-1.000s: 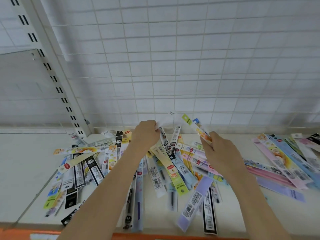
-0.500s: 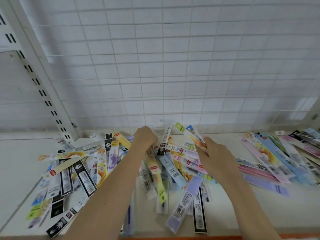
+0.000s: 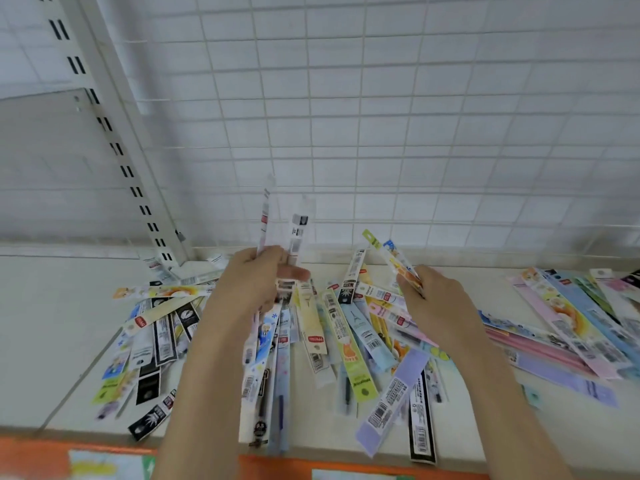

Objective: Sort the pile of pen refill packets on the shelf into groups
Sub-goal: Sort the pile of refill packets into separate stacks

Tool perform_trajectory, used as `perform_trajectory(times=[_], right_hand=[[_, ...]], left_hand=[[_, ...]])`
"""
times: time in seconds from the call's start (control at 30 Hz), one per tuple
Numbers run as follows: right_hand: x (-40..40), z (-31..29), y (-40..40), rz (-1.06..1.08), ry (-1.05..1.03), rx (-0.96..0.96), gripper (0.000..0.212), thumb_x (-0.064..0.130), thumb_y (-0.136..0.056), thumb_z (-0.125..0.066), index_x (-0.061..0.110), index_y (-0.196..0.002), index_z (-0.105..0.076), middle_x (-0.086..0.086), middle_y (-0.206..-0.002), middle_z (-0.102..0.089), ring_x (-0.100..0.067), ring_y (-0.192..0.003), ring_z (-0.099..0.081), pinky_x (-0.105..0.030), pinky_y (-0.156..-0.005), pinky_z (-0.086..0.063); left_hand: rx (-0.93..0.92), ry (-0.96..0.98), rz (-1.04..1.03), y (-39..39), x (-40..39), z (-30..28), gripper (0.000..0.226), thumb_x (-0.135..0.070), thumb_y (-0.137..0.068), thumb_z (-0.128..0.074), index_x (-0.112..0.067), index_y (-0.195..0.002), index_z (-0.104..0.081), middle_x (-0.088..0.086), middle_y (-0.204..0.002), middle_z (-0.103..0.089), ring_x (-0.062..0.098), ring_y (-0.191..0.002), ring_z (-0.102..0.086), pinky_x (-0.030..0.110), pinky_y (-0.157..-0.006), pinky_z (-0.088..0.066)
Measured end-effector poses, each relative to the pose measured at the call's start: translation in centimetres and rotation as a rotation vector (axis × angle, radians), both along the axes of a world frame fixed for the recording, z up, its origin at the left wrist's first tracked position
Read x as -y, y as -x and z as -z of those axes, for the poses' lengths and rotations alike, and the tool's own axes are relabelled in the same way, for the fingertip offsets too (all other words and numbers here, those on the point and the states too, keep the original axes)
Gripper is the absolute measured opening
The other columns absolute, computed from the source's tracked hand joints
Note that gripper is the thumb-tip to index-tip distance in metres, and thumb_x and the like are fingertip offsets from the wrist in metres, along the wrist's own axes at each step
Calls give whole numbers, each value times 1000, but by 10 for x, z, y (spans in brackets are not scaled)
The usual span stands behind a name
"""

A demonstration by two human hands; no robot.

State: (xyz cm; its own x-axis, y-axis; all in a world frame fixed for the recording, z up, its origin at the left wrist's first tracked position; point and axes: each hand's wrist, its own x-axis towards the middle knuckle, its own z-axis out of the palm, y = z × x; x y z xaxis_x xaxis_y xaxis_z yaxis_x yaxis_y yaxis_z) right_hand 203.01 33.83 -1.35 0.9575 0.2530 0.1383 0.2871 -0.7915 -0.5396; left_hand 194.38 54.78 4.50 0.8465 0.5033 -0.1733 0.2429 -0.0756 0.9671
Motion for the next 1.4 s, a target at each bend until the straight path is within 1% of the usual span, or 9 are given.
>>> perform_trajectory(times=[0.13,0.23,0.4,0.53,0.63,0.8,0.93,1.1,1.4], right_hand=[[-6,-1,-1,-4,-12,-15,38,36,-99,-38,21,-65,-31,-2,-58,-43,-18,-52,-41,-29,-48,-28],[-10,0,-2,-26,3,-22,40,41,-98,-38,20,-65,-32,-1,-58,-43,-17,-52,-41,-29,-49,-30],[-16,1,-5,-25,-37,-47,40,53,-91,-47,18,-73,-41,3,-58,-44,-15,-54,-45,-29,-50,-32],[-29,3,-26,-34,196,-26,22,29,-96,-42,15,-83,-51,1,-69,-52,-23,-71,-53,-27,-52,-34],[-49,2,-47,-72,313,-53,19,16,-94,-40,12,-95,-59,-1,-76,-56,-19,-66,-53,-24,-50,-33],[-81,6,-75,-59,346,-46,28,32,-96,-44,9,-100,-58,0,-71,-48,-21,-71,-53,-27,-61,-42],[-90,18,-83,-74,401,-106,37,47,-93,-45,11,-87,-51,1,-66,-43,-21,-73,-50,-29,-63,-40],[-89,13,-84,-47,397,-178,11,17,-88,-48,8,-82,-52,-1,-68,-47,-15,-58,-45,-24,-48,-34],[-46,-23,-48,-17,185,-330,28,16,-86,-54,11,-62,-40,-2,-56,-40,-16,-46,-38,-23,-44,-28]], left_hand=[[43,11,-81,20,-5,4,38,-46,-91,-51,-16,-77,-70,3,-73,-75,24,-67,-53,38,-73,-49],[83,-110,-101,25,-5,15,24,-26,-89,-61,-11,-72,-67,2,-60,-67,15,-55,-56,25,-57,-49],[100,-82,-20,23,-2,24,9,-11,-95,-50,-10,-104,-51,12,-80,-65,12,-52,-62,15,-47,-51],[57,-191,10,20,-5,31,20,-17,-98,-45,-5,-86,-55,3,-67,-58,2,-37,-52,15,-42,-45],[-1,-229,-20,20,-12,35,23,-17,-98,-41,-8,-78,-46,8,-72,-51,11,-44,-46,17,-45,-40],[-41,-252,-105,29,-21,43,32,-20,-98,-43,-11,-68,-41,6,-58,-40,13,-44,-35,8,-31,-29],[-50,-264,-122,33,-27,47,34,-20,-97,-43,-11,-65,-43,7,-59,-41,17,-47,-37,13,-36,-33],[-59,-296,-115,31,-27,48,40,-33,-96,-46,-9,-64,-42,8,-61,-40,19,-53,-36,28,-54,-31],[-35,-427,-33,25,-19,57,35,-34,-94,-51,-8,-71,-43,0,-53,-41,15,-49,-39,25,-54,-34]])
